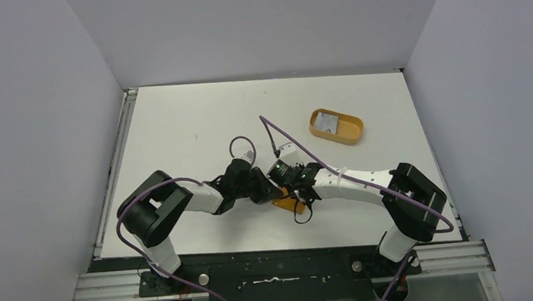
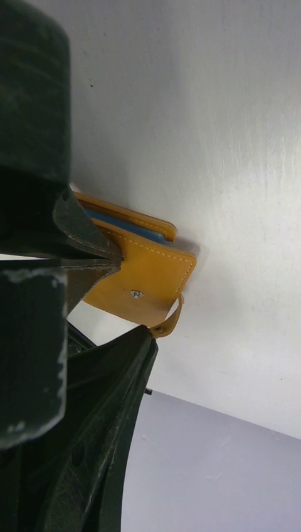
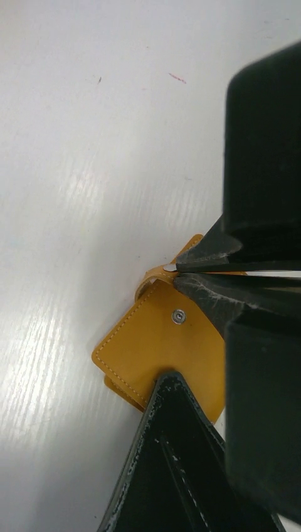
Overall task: Put the credit cards into the card holder
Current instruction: Open the card holder at the center of the board.
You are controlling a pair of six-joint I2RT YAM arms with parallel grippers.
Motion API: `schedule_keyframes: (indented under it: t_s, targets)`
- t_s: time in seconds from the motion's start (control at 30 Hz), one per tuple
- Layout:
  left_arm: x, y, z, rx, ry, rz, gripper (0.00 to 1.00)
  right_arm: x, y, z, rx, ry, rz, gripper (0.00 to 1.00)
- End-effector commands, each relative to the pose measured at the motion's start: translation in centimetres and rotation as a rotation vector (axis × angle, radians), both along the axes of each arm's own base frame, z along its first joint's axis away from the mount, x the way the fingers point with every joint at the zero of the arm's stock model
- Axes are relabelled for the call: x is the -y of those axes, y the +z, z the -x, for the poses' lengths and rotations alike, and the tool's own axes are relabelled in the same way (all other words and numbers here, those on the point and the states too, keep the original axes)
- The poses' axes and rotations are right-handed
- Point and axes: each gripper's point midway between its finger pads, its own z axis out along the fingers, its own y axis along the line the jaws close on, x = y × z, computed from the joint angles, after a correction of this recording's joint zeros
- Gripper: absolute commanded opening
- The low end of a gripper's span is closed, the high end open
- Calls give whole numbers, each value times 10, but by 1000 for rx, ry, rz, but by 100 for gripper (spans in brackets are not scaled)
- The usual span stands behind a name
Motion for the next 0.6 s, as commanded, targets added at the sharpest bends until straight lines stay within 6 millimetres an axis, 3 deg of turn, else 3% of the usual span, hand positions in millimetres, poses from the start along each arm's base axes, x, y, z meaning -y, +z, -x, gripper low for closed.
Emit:
schedule_keyframes:
  t_s: [0.0,0.2,0.4,0.57]
  targets:
    - [-30,-53,21,-89,-8,-190,0,15,16,-5,62,-48,10,0]
    - [-23,-29,15,-40,-53,-184,2,14,27,-1,55,-66,-64,0]
    - [-11,17,5,45,-102,-163,49,19,42,14,38,-86,-162,0]
    - [-7,43,6,81,-122,-148,64,18,51,32,18,-88,-288,0]
